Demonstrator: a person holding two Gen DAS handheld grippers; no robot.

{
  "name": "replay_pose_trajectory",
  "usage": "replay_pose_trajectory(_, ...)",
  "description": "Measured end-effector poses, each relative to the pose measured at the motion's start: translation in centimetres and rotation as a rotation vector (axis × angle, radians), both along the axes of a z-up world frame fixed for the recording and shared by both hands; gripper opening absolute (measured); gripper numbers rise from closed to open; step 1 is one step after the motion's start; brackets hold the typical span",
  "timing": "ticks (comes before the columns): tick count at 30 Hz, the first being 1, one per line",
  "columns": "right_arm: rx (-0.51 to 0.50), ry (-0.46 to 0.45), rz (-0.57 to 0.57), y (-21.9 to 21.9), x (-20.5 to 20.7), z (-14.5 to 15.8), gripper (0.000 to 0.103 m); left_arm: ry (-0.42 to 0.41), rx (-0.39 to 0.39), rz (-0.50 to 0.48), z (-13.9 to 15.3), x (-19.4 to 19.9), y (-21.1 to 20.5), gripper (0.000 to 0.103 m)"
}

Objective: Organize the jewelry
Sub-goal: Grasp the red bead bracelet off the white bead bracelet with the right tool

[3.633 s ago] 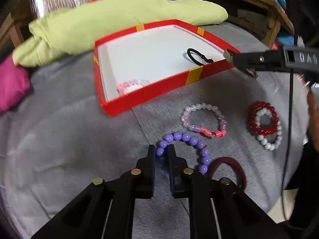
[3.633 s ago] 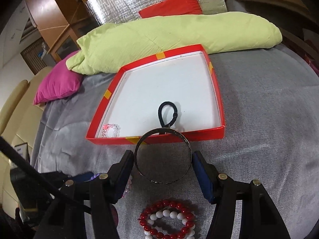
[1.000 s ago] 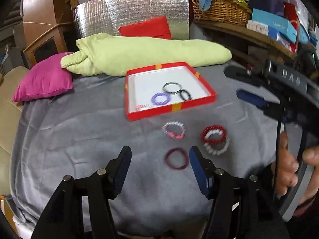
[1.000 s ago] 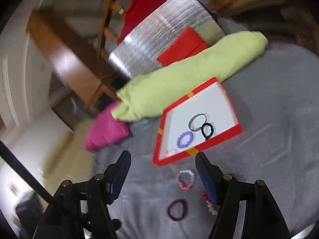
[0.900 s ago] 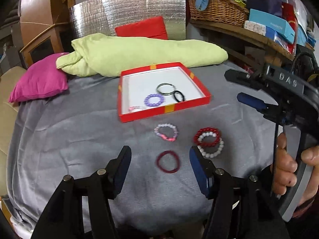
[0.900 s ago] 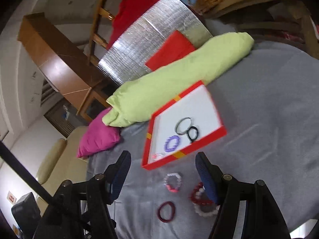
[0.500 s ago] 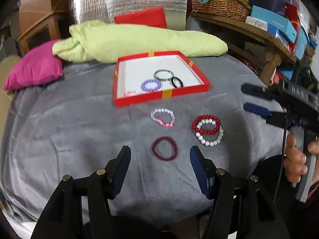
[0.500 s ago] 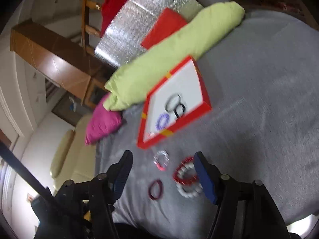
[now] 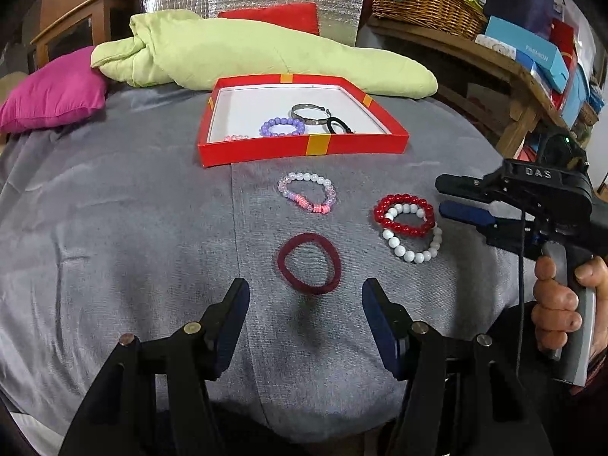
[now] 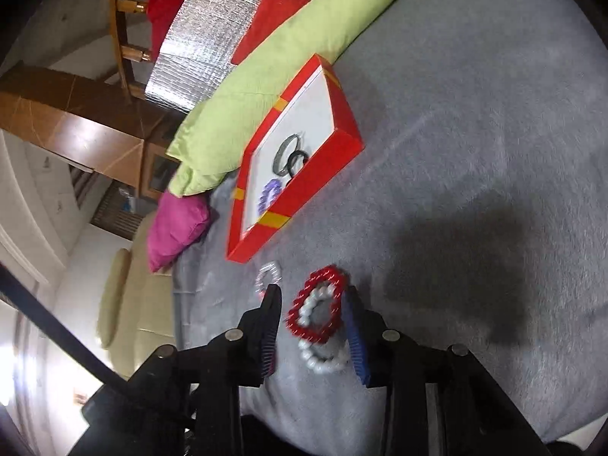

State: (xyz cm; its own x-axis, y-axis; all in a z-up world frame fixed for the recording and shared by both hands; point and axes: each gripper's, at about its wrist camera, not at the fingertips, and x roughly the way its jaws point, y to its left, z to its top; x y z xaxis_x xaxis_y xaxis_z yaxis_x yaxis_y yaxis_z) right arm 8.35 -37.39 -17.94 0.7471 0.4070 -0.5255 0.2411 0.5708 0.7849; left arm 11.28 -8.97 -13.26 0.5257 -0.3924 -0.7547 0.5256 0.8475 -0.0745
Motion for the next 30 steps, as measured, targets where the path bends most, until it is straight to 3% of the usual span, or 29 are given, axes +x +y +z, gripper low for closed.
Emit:
replay_pose_trajectory(3, 0.001, 0.034, 0.005, 0.0, 1.0, -0.8, 0.034, 0.01, -0.002, 0.007, -0.2, 0.2, 0.0, 0.063)
replay_pose_trajectory(7, -0.073, 0.059, 0.029, 0.7, 2.1, -1.1, 0.011, 0.023, 0.006, 0.028, -0.4, 0.6, 0.1, 0.063)
replay_pose_trajectory(12, -0.117, 0.013, -0.03, 0.3, 1.4, -0.1, 0.011, 0.02, 0.02, 0.032, -0.4, 0.5, -0.3, 0.063)
replay_pose_trajectory(19, -0.003, -0.025, -0.154, -2.5, 0.2, -0.5, 0.011, 0.026, 0.063, 0.03, -1.2, 1.1, -1.2, 0.063)
replay_pose_trajectory(30, 0.049, -0.029, -0.184, -3.9, -0.5, -0.7, 0.011, 0.038, 0.13, 0.021, -2.9, 2.7, -3.3, 0.063)
